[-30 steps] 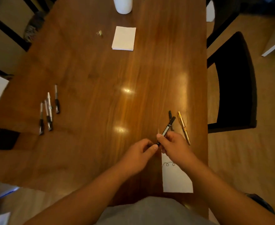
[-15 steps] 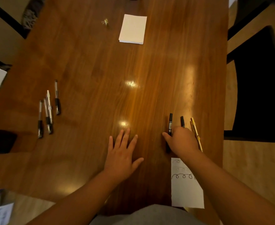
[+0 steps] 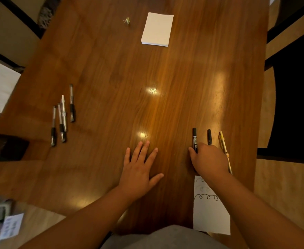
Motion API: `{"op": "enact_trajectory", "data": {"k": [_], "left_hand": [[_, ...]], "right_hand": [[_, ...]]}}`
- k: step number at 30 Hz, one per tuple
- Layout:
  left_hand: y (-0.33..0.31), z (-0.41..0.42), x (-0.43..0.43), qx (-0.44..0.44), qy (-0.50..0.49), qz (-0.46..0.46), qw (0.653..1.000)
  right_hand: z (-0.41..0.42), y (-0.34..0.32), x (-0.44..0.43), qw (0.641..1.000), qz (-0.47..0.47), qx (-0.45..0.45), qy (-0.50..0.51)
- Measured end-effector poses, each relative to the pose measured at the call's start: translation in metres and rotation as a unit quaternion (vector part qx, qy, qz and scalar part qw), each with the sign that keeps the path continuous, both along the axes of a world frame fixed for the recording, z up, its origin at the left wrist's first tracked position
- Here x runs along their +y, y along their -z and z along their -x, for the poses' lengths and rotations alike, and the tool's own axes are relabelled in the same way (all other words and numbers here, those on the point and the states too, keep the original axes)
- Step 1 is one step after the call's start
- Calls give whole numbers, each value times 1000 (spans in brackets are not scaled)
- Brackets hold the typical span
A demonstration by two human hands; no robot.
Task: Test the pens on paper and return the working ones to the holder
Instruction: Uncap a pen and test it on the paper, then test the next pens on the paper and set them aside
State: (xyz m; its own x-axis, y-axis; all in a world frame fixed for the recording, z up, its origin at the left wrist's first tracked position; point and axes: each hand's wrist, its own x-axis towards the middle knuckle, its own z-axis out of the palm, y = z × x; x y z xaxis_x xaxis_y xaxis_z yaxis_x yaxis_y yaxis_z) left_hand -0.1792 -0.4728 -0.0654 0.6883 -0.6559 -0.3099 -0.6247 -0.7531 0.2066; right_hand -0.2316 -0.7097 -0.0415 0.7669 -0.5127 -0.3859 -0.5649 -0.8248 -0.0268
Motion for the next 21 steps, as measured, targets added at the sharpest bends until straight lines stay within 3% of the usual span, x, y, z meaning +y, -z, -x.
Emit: {"op": "enact_trajectory", "data": {"k": [9, 12, 16, 21], "left_hand": [[-26, 5, 5, 29, -30, 24, 999], [-36, 17, 25, 55, -60, 81, 993], [-50, 39, 70, 157, -166, 111, 967], [-56, 74, 141, 184, -277, 134, 933]], "right_hand": [[26, -33, -2, 999, -6, -21, -27], [44, -40, 7, 995, -85, -36, -47], [76, -40, 29, 972, -224, -25, -63], [112, -31, 66, 958, -270, 28, -93]]}}
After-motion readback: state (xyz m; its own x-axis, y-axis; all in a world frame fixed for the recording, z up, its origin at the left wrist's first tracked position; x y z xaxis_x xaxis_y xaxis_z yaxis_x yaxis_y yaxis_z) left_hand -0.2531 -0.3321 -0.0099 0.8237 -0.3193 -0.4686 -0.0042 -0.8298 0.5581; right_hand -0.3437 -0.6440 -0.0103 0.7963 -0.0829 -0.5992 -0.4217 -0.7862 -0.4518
